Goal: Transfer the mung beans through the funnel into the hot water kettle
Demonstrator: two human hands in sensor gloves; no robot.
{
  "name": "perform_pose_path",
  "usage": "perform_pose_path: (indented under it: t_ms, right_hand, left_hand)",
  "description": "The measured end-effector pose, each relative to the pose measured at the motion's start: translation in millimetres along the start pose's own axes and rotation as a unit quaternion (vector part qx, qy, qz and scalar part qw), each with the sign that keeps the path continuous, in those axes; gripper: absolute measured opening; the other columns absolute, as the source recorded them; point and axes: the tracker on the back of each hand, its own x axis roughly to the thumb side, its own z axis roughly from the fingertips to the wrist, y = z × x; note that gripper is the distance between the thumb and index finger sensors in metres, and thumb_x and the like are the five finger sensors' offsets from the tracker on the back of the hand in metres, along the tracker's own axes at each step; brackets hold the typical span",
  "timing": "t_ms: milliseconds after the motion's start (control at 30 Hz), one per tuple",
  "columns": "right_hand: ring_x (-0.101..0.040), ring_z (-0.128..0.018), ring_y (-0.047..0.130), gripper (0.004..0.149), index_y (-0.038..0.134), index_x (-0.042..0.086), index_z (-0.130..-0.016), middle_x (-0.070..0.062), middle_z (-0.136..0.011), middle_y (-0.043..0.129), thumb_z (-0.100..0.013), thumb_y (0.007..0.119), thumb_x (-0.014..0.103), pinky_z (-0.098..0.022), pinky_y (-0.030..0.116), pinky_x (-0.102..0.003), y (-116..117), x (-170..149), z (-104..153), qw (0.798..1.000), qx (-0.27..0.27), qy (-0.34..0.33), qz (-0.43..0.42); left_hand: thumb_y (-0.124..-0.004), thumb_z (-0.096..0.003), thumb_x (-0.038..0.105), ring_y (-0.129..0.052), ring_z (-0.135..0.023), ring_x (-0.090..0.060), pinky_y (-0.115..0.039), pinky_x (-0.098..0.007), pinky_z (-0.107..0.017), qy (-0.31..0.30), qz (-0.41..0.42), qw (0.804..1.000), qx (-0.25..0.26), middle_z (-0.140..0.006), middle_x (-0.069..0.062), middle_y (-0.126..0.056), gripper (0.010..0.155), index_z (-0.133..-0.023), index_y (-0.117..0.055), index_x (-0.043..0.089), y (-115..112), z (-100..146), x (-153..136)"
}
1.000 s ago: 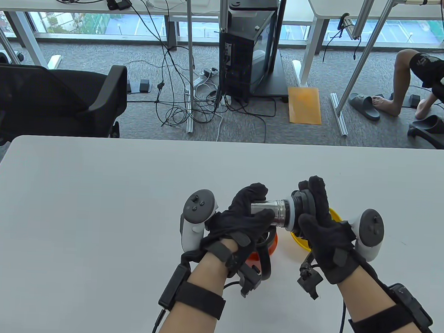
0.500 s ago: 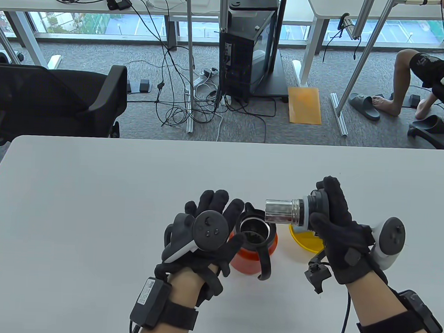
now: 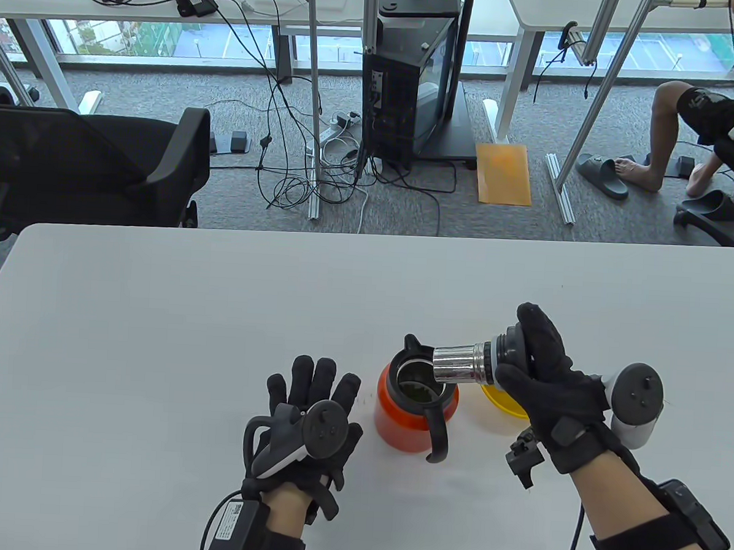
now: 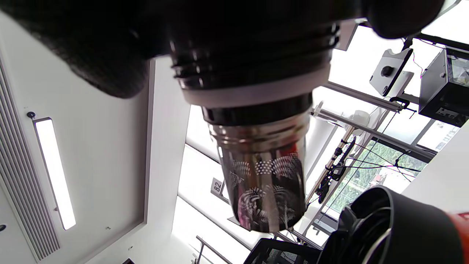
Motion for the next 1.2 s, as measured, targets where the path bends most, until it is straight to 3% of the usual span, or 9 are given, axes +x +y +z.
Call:
perform_pose_path:
  t_ms: [233,333,600,767,867,1200]
  right_hand:
    - [-0.069,-0.089,0.032,0.088,0.038,0.014,-0.112,-0.030,-0.109,0.021,-0.049,0.089,0.049,-0.050,0.052,-0.075,13.4,21.3,-20.0,0.994,0.032,-0.003,0.103]
    - [-0.069,-0.089,0.032,0.089,0.039,0.013,-0.112,-0.030,-0.109,0.022,-0.048,0.090,0.048,-0.050,0.052,-0.076,23.1,31.9,-29.5,0.985,0.060,-0.009,0.164]
    - [-0.068,-0.090,0.035,0.089,0.042,0.014,-0.111,-0.035,-0.107,0.024,-0.046,0.091,0.049,-0.051,0.053,-0.075,67.5,47.8,-53.0,0.930,0.163,-0.034,0.326]
    - [-0.068,-0.089,0.035,0.088,0.044,0.013,-0.111,-0.036,-0.107,0.027,-0.046,0.092,0.048,-0.050,0.053,-0.075,97.4,45.8,-57.9,0.914,0.207,-0.009,0.349]
    - [-0.068,-0.089,0.036,0.088,0.044,0.013,-0.111,-0.036,-0.107,0.027,-0.046,0.092,0.048,-0.050,0.053,-0.075,114.8,39.6,-59.0,0.894,0.242,0.010,0.377]
    - [-0.065,-0.088,0.038,0.084,0.045,0.011,-0.110,-0.035,-0.105,0.028,-0.048,0.092,0.043,-0.051,0.056,-0.070,141.4,11.6,-57.9,0.870,0.281,0.060,0.400]
  left_hand:
    - [-0.068,-0.0502,0.055,0.007,-0.102,-0.037,-0.005,-0.071,-0.067,0.017,-0.003,1.000,-0.017,-0.115,-0.002,-0.004,0.071,-0.107,-0.028,0.044,-27.7,-4.6,-1.8]
    - [-0.068,-0.0501,0.056,0.008,-0.102,-0.037,-0.005,-0.071,-0.067,0.019,-0.011,1.000,-0.019,-0.115,-0.002,-0.003,0.070,-0.107,-0.027,0.045,-29.4,-4.9,-2.0]
    - [-0.068,-0.0499,0.055,0.008,-0.102,-0.038,-0.005,-0.071,-0.067,0.019,0.003,1.000,-0.012,-0.115,-0.003,-0.003,0.072,-0.108,-0.027,0.042,-30.5,-0.6,-7.7]
    - [-0.068,-0.0498,0.056,0.009,-0.101,-0.038,-0.006,-0.071,-0.067,0.019,0.009,1.000,-0.007,-0.114,-0.003,-0.001,0.074,-0.109,-0.026,0.041,-30.6,0.8,-10.2]
    - [-0.068,-0.0497,0.056,0.009,-0.101,-0.038,-0.006,-0.071,-0.067,0.019,0.013,1.000,-0.007,-0.115,-0.003,-0.001,0.074,-0.109,-0.026,0.040,-31.3,0.9,-11.9]
    - [-0.068,-0.0498,0.056,0.009,-0.101,-0.038,-0.006,-0.071,-0.067,0.019,0.023,1.000,-0.009,-0.115,-0.004,-0.001,0.073,-0.109,-0.028,0.040,-32.3,1.4,-12.9]
